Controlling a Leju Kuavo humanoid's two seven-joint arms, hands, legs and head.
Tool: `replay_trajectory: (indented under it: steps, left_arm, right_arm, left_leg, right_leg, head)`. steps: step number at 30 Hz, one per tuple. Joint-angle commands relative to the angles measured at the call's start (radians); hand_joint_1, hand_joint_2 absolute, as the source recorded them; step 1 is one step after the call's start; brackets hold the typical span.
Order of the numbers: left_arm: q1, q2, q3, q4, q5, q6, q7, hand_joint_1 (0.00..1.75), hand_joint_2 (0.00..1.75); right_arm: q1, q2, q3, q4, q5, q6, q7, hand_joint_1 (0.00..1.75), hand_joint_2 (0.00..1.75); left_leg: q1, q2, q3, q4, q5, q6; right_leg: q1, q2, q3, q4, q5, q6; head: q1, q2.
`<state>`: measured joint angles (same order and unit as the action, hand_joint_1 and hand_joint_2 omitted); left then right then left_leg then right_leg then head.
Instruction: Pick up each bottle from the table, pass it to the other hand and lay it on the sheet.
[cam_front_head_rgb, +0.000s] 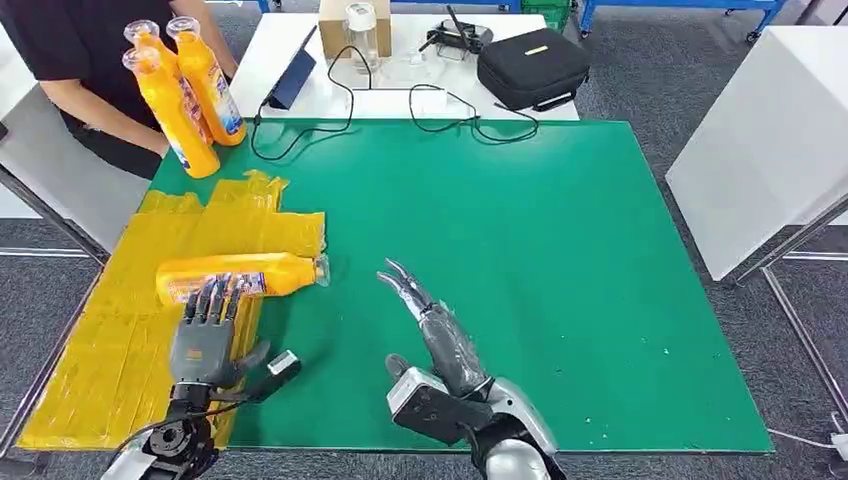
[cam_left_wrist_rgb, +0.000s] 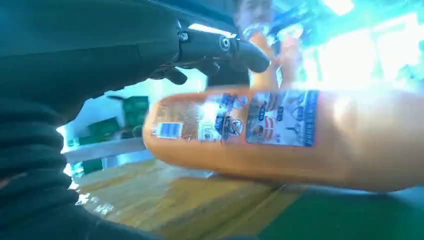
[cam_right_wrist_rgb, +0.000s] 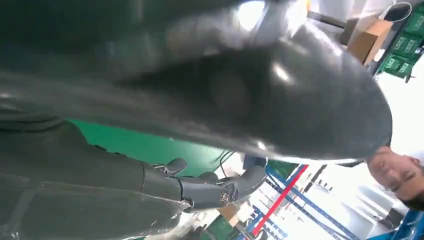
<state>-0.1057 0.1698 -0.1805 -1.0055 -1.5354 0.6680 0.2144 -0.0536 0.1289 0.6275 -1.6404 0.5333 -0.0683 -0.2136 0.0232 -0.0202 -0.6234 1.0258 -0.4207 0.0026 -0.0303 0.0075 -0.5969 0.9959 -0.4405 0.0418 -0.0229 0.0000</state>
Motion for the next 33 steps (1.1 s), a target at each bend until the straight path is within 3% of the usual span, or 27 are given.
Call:
replay_trajectory:
  steps: [1, 3, 4, 5, 6, 8, 10, 11, 13, 15, 17, 26, 33]
  left_arm:
    - [0.024, -0.011, 0.046, -0.071, 0.008, 0.03, -0.01, 0.0, 0.0]
    - [0.074, -0.132, 0.28, -0.281, 0.131, 0.03, -0.313, 0.0, 0.0]
    - [0.065, -0.261, 0.474, -0.376, 0.262, 0.03, -0.588, 0.0, 0.0]
    - [0.051, -0.332, 0.572, -0.39, 0.364, 0.03, -0.77, 0.0, 0.0]
    - [0.081, -0.355, 0.506, -0.436, 0.679, 0.03, -0.905, 0.0, 0.0]
    - [0.204, -0.246, 0.23, -0.692, 1.081, -0.064, -0.795, 0.0, 0.0]
    - [0.257, -0.21, 0.089, -0.801, 1.276, -0.214, -0.813, 0.0, 0.0]
    - [0.258, -0.178, -0.012, -0.806, 1.42, -0.395, -0.882, 0.0, 0.0]
    - [0.256, -0.198, -0.081, -0.741, 1.485, -0.458, -0.904, 0.0, 0.0]
    - [0.222, -0.197, -0.161, -0.653, 1.504, -0.589, -0.913, 0.0, 0.0]
    - [0.207, -0.226, -0.178, -0.62, 1.508, -0.633, -0.913, 0.0, 0.0]
    - [0.211, -0.268, -0.194, -0.59, 1.45, -0.664, -0.891, 0.0, 0.0]
    - [0.222, -0.292, -0.184, -0.596, 1.471, -0.689, -0.849, 0.0, 0.0]
  right_arm:
    - [-0.05, 0.006, -0.02, 0.082, -0.002, 0.004, 0.004, 0.0, 0.0]
    - [-0.054, 0.017, -0.027, 0.093, -0.004, 0.01, 0.011, 0.0, 0.0]
    - [-0.061, 0.024, -0.031, 0.102, -0.004, 0.01, 0.011, 0.0, 0.0]
    - [-0.065, 0.028, -0.034, 0.107, -0.004, 0.009, 0.011, 0.0, 0.0]
    - [-0.06, 0.037, -0.052, 0.103, -0.008, -0.011, -0.007, 0.0, 0.0]
    - [-0.033, 0.04, -0.095, 0.074, -0.014, -0.069, -0.059, 0.0, 0.0]
    - [-0.009, 0.039, -0.133, 0.065, -0.088, -0.072, -0.125, 0.0, 0.0]
    - [-0.013, 0.029, -0.147, 0.095, -0.135, -0.037, -0.138, 0.0, 0.0]
    - [-0.028, 0.042, -0.167, 0.164, -0.145, -0.043, -0.159, 0.0, 0.0]
    - [-0.018, 0.073, -0.188, 0.192, -0.218, -0.087, -0.292, 0.0, 0.0]
    - [0.01, 0.072, -0.171, 0.142, -0.223, -0.135, -0.365, 0.0, 0.0]
    - [0.056, 0.068, -0.15, 0.03, -0.28, -0.19, -0.361, 0.0, 0.0]
    - [0.049, 0.057, -0.104, 0.054, -0.308, -0.195, -0.359, 0.0, 0.0]
  left_leg:
    - [0.0, 0.003, 0.002, -0.001, -0.001, 0.001]
    - [0.0, 0.002, 0.001, -0.001, -0.001, 0.001]
    - [0.001, 0.002, -0.002, 0.001, -0.001, 0.001]
    - [0.001, 0.003, -0.002, 0.001, -0.002, 0.001]
    - [0.002, 0.001, -0.003, 0.003, -0.002, 0.002]
    - [0.001, 0.001, -0.003, 0.002, -0.002, 0.002]
    - [0.0, 0.002, -0.004, 0.002, -0.003, 0.003]
    - [0.001, 0.003, -0.005, 0.002, -0.003, 0.002]
    - [0.001, 0.007, 0.0, 0.001, -0.005, 0.001]
    - [-0.001, 0.002, 0.0, -0.001, -0.002, 0.001]
    - [-0.001, 0.0, -0.002, -0.001, -0.002, 0.001]
    - [0.0, 0.004, -0.001, -0.001, -0.003, 0.001]
    - [0.0, 0.006, -0.003, 0.0, -0.003, 0.001]
  right_leg:
    - [0.001, 0.001, 0.002, -0.001, 0.0, -0.002]
    - [0.001, 0.0, 0.001, -0.001, 0.0, -0.003]
    - [0.002, 0.0, -0.002, 0.0, 0.0, -0.002]
    - [0.002, 0.0, -0.001, -0.001, 0.0, -0.002]
    - [0.002, -0.001, -0.002, 0.0, 0.0, -0.002]
    - [0.002, -0.001, -0.003, -0.001, -0.001, -0.002]
    - [0.001, 0.0, -0.002, -0.001, -0.002, -0.002]
    - [0.002, 0.002, -0.004, 0.0, -0.001, -0.002]
    - [0.002, 0.003, -0.003, -0.002, -0.002, -0.003]
    - [0.0, -0.001, -0.002, -0.003, -0.002, -0.001]
    - [0.0, -0.001, -0.003, -0.003, -0.001, -0.001]
    - [0.001, 0.001, -0.003, -0.002, -0.001, -0.002]
    - [0.0, 0.003, -0.005, -0.002, 0.0, -0.001]
  head:
    - [0.0, 0.0]
    - [0.0, 0.0]
    - [0.0, 0.0]
    - [-0.001, 0.0]
    - [-0.001, 0.0]
    - [-0.002, 0.0]
    - [0.001, 0.0]
    - [0.001, 0.0]
    - [-0.001, 0.0]
    - [0.0, 0.0]
    - [0.0, 0.0]
    - [0.0, 0.0]
    - [0.0, 0.0]
